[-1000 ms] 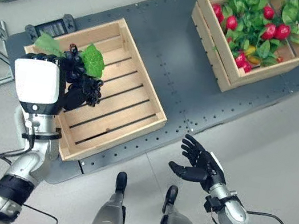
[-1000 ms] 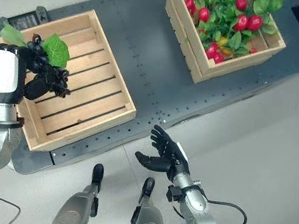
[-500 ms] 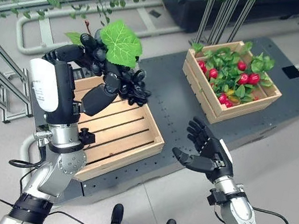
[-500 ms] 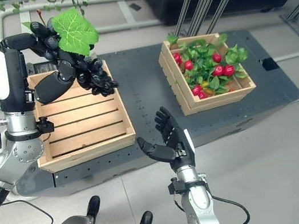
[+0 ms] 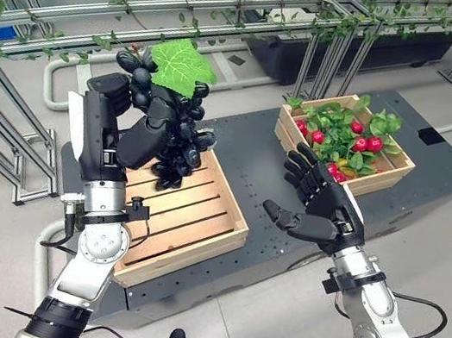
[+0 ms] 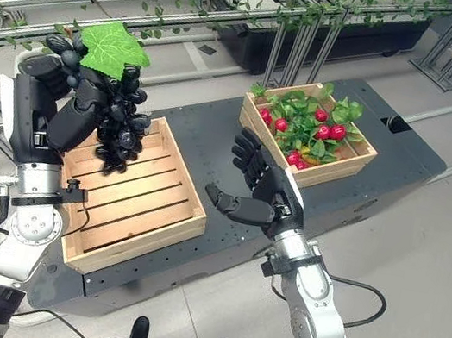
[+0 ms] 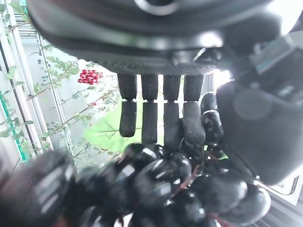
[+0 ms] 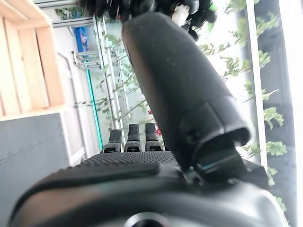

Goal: Pick up the fruits from the basket on one side to the basket on the other side

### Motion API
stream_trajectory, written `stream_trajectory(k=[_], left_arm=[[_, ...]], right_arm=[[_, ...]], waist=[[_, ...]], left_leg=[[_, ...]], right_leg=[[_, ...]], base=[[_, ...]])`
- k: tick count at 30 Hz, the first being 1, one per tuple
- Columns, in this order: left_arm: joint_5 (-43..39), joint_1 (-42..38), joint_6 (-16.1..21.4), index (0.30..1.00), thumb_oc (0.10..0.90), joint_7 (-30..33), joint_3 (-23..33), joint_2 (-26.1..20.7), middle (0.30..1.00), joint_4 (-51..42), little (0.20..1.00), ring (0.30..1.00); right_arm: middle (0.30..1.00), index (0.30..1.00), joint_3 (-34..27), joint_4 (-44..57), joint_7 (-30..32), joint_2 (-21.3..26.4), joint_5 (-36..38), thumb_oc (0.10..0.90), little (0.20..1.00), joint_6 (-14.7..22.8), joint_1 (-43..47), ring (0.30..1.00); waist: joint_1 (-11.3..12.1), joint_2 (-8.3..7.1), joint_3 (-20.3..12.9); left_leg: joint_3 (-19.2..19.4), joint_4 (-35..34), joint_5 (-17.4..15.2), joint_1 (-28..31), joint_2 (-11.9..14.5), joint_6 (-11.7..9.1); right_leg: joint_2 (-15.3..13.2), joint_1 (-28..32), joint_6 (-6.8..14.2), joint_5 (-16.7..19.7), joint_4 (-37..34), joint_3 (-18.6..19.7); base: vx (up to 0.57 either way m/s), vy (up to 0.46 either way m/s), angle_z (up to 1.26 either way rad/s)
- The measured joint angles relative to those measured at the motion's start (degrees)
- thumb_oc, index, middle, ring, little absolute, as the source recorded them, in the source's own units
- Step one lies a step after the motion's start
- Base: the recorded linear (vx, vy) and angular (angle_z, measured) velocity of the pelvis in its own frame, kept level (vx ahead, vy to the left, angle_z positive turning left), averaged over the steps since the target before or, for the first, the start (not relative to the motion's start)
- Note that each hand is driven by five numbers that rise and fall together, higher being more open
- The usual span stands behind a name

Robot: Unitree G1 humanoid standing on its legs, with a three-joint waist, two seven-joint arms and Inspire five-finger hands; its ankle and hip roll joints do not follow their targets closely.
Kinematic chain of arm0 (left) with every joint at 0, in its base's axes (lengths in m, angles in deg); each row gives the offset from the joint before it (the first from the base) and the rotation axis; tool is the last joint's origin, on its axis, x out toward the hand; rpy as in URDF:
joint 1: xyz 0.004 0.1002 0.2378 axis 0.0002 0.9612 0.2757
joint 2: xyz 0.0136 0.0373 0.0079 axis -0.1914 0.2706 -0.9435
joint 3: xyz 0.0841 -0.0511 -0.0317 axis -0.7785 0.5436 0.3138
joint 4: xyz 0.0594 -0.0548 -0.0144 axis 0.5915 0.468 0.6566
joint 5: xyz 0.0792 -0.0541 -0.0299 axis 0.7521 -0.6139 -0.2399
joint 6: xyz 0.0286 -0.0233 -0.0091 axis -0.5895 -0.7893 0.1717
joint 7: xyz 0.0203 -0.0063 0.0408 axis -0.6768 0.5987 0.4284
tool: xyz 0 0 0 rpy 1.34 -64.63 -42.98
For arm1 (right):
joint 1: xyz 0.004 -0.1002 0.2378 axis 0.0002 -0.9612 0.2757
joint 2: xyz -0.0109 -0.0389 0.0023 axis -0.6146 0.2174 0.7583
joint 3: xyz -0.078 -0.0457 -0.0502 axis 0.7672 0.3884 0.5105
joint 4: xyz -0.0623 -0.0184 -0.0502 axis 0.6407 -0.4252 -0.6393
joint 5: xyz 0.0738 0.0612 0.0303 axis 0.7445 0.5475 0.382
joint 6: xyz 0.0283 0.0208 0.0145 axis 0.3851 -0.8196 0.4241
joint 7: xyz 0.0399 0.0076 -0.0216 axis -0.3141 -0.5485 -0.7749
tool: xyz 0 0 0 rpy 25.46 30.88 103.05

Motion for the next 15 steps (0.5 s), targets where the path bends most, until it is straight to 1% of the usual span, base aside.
stream_trajectory(k=[4, 6, 8, 9, 10, 12, 15], left_arm=[[-0.09, 0.00, -0.28, 0.300, 0.400, -0.71, -0.05, -0.01, 0.300, 0.00, 0.300, 0.300], [-0.09, -0.01, -0.41, 0.300, 0.400, -0.94, -0.05, -0.09, 0.300, 0.00, 0.300, 0.300], [-0.02, -0.01, -0.59, 0.300, 0.400, -1.30, -0.06, -0.09, 0.300, -0.01, 0.300, 0.300], [0.03, -0.01, -0.89, 0.300, 0.400, -1.52, -0.07, -0.09, 0.300, -0.01, 0.300, 0.300], [0.04, -0.01, -1.09, 0.300, 0.400, -1.60, -0.09, -0.09, 0.300, -0.01, 0.300, 0.300], [0.05, -0.01, -1.33, 0.300, 0.400, -1.79, -0.63, -0.10, 0.300, -0.01, 0.300, 0.300], [-0.03, 0.00, -1.32, 0.300, 0.400, -2.00, -1.69, -0.11, 0.300, -0.01, 0.300, 0.300]], right_arm=[[0.900, 0.900, 0.00, 0.79, -1.09, 0.00, 0.03, 0.800, 0.900, -0.01, 1.60, 0.900], [0.900, 0.900, -0.01, 0.81, -1.14, 0.00, 1.27, 0.800, 0.900, -0.87, 2.31, 0.900], [0.900, 0.900, -0.07, 1.11, -1.17, 0.00, 4.42, 0.800, 0.900, -2.45, 2.40, 0.900], [0.900, 0.900, -0.06, 1.75, -1.18, 0.00, 6.94, 0.800, 0.900, -4.31, 2.40, 0.900], [0.900, 0.900, -0.05, 2.07, -1.18, -0.03, 7.69, 0.800, 0.900, -5.09, 2.40, 0.900], [0.900, 0.900, -0.04, 2.62, -1.21, -0.29, 11.56, 0.800, 0.900, -7.25, 2.40, 0.900], [0.900, 0.900, 0.04, 2.62, -1.20, -1.52, 13.57, 0.800, 0.900, -9.29, 2.40, 0.900]], waist=[[0.17, -0.05, -0.03], [0.14, -0.07, -0.04], [0.13, -0.07, -0.04], [0.12, -0.07, -0.05], [0.12, -0.07, -0.05], [0.12, -0.14, -0.08], [0.16, -0.44, -0.27]], left_leg=[[-0.02, -0.01, 0.00, -0.02, 0.00, 0.00], [-0.01, -0.01, 0.00, -0.02, 0.00, 0.00], [-0.02, -0.01, 0.00, -0.03, 0.00, -0.01], [-0.01, -0.01, 0.00, -0.04, 0.01, -0.01], [-0.01, -0.01, 0.00, -0.04, 0.01, -0.01], [-0.01, -0.01, 0.00, -0.04, 0.00, 0.00], [0.01, -0.01, -0.01, -0.03, 0.01, -0.01]], right_leg=[[0.01, 0.05, 0.00, 0.00, 0.00, -0.06], [0.01, 0.05, 0.00, 0.00, 0.00, -0.07], [0.01, 0.04, 0.00, 0.00, 0.00, -0.07], [0.01, 0.04, 0.00, 0.00, 0.00, -0.07], [0.01, 0.03, 0.00, 0.00, 0.00, -0.07], [0.01, 0.03, -0.01, 0.00, 0.00, -0.06], [0.02, 0.02, -0.03, -0.02, 0.00, -0.07]], base=[[0.01, 0.000, 0.00], [0.00, 0.000, 0.00], [0.00, 0.000, 0.00], [0.00, 0.000, 0.00], [0.00, 0.000, 0.00], [0.00, 0.000, 0.00], [0.00, 0.000, 0.00]])
